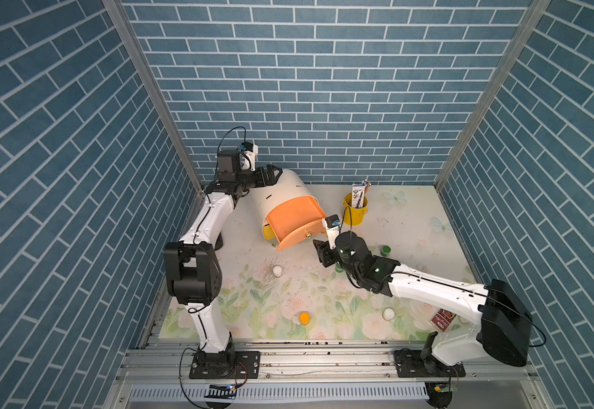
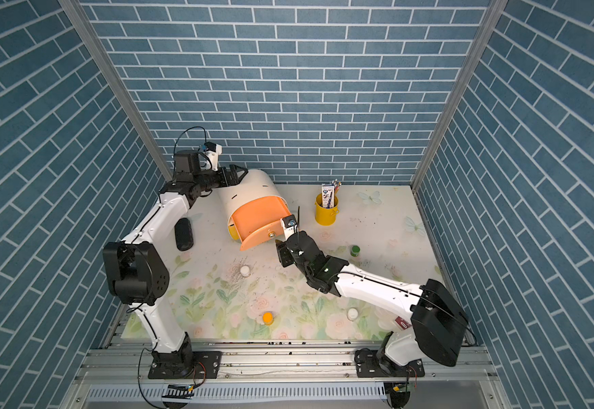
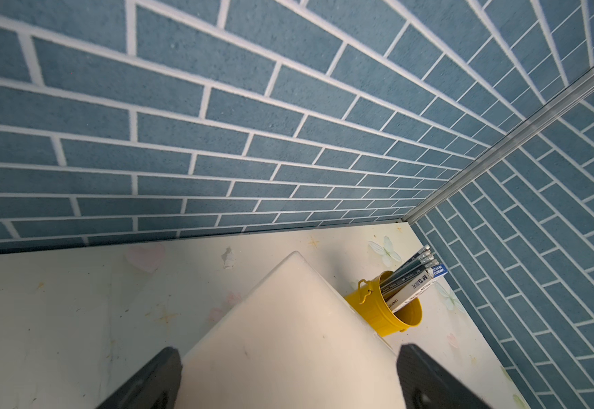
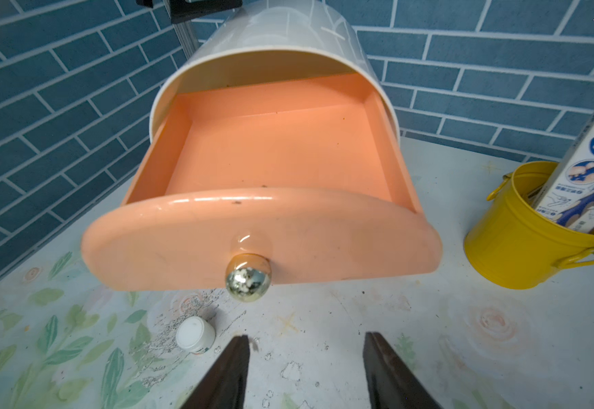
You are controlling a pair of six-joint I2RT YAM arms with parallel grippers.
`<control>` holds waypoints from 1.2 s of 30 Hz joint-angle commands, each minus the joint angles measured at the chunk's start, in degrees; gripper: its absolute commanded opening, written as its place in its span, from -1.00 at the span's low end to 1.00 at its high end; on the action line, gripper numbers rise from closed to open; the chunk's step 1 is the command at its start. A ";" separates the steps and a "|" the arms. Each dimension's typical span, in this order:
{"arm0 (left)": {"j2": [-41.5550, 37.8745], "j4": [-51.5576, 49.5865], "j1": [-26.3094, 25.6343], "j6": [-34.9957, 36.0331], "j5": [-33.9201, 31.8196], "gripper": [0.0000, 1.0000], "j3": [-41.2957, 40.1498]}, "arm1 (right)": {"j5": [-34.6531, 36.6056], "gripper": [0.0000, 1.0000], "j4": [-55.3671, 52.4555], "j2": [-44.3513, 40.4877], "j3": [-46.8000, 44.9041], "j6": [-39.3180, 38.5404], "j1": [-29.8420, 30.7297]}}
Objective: Put the paint cans in the drawer according to color
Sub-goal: Open the drawer in the storage box, then pick up the paint can at the center of the board.
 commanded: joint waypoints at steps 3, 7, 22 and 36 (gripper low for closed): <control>-8.11 -3.50 -2.72 1.89 -5.48 1.00 -2.68 | 2.58 0.12 -7.45 -7.89 -0.75 3.38 -0.07; -14.30 -4.77 -7.44 3.15 -10.79 1.00 -5.73 | 4.07 0.12 -14.79 -12.07 -0.13 7.01 -1.11; -30.40 -5.56 -36.29 4.28 -29.98 0.92 -20.71 | -3.81 0.09 -29.62 -22.67 -2.74 13.71 -14.00; -22.55 6.26 -61.39 2.82 -37.15 0.81 -34.17 | -6.15 0.13 -34.43 -30.91 -10.30 14.96 -30.13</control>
